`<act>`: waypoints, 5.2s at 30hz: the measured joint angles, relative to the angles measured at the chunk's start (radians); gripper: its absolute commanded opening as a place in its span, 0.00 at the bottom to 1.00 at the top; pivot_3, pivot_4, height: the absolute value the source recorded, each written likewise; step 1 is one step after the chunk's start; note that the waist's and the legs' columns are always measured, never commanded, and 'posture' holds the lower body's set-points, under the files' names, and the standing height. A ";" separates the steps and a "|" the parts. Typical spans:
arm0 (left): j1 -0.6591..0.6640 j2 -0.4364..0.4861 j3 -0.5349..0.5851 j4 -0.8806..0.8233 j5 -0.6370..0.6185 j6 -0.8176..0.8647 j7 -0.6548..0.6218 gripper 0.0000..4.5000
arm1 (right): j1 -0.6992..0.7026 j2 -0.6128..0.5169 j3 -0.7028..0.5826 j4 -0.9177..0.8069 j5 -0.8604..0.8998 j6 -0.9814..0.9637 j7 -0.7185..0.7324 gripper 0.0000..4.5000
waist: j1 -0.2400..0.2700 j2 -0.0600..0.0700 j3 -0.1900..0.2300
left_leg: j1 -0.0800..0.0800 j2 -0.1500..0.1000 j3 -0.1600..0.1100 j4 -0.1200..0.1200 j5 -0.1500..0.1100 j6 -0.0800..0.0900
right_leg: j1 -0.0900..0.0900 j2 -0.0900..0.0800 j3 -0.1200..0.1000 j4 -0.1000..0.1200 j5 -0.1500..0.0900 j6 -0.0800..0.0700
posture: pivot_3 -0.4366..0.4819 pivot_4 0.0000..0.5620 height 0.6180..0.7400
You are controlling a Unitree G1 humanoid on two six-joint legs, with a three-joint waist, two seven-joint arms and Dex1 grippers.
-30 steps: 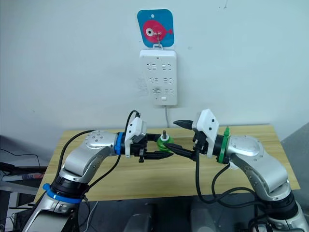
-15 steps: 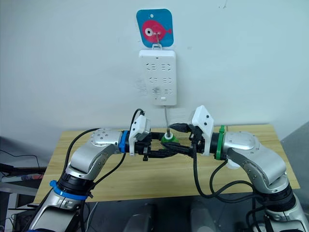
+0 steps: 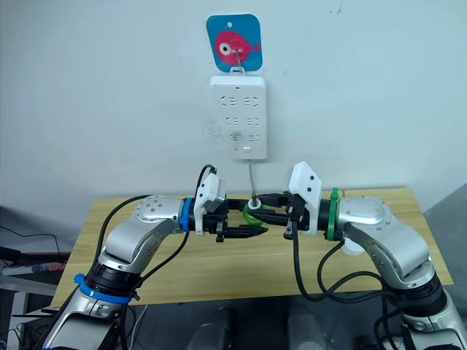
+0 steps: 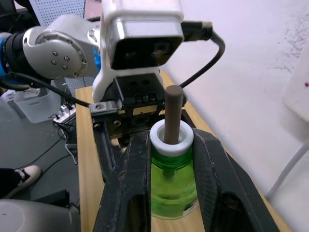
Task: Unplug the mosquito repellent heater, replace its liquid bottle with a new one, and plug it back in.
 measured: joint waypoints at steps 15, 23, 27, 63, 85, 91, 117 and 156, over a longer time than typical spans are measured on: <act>-0.036 -0.129 0.273 -0.012 -0.430 0.638 0.292 1.00 | 0.106 0.326 -0.418 0.002 0.535 0.242 -0.590 0.18 | 0.001 -0.001 -0.005 | 0.000 0.000 0.000 0.001 0.000 0.000 | -0.001 -0.001 0.001 0.002 0.000 0.000 | 0.43 0.26 0.94; -0.104 -0.287 0.361 -0.013 -0.632 0.852 0.538 1.00 | 0.202 0.414 -0.429 -0.011 0.921 0.141 -0.948 0.18 | -0.005 0.001 -0.026 | 0.001 0.000 0.001 0.001 0.000 0.000 | 0.000 0.000 0.001 0.004 0.000 0.000 | 0.42 0.25 0.94; -0.131 -0.363 0.394 0.022 -0.656 0.845 0.650 1.00 | 0.203 0.417 -0.403 -0.020 1.047 0.058 -1.052 0.18 | -0.005 0.000 -0.032 | 0.001 0.000 0.002 0.001 0.000 0.000 | 0.000 0.000 0.001 0.004 0.000 0.000 | 0.42 0.25 0.94; -0.162 -0.430 0.457 0.091 -1.103 0.798 1.040 1.00 | 0.226 0.326 -0.289 -0.023 1.173 -0.145 -1.129 0.18 | -0.003 0.001 -0.038 | 0.001 0.000 0.003 0.001 0.000 0.000 | 0.000 0.001 0.002 0.003 0.000 0.000 | 0.42 0.24 0.94; -0.129 -0.409 0.409 0.101 -1.178 0.758 1.047 0.52 | 0.226 0.316 -0.261 -0.029 1.216 -0.177 -1.124 0.18 | -0.004 0.001 -0.038 | 0.001 0.000 0.003 0.001 0.000 0.000 | 0.000 0.001 0.002 0.003 0.000 0.000 | 0.42 0.25 0.94; -0.124 -0.402 0.407 0.100 -1.178 0.757 1.025 0.52 | 0.226 0.308 -0.249 -0.036 1.226 -0.189 -1.129 0.18 | -0.003 0.001 -0.038 | 0.001 0.000 0.003 0.001 0.000 0.000 | 0.000 0.001 0.002 0.003 0.000 0.000 | 0.43 0.24 0.94; 0.003 0.029 -0.006 -0.078 -0.189 -0.087 0.062 0.52 | 0.378 -0.576 -0.326 0.023 0.658 0.236 -0.728 1.00 | 0.003 0.004 -0.033 | 0.001 0.001 0.006 0.000 -0.004 0.006 | 0.001 0.002 0.004 -0.001 0.000 0.000 | 0.40 0.40 0.94; 0.120 0.106 0.001 -0.101 -0.106 -0.062 -0.099 0.52 | 0.028 -0.035 -0.277 0.528 0.121 0.781 -0.832 1.00 | -0.002 0.000 0.030 | 0.000 0.001 0.004 0.000 -0.005 0.008 | 0.001 0.001 0.002 -0.001 0.000 0.000 | 0.48 0.53 0.94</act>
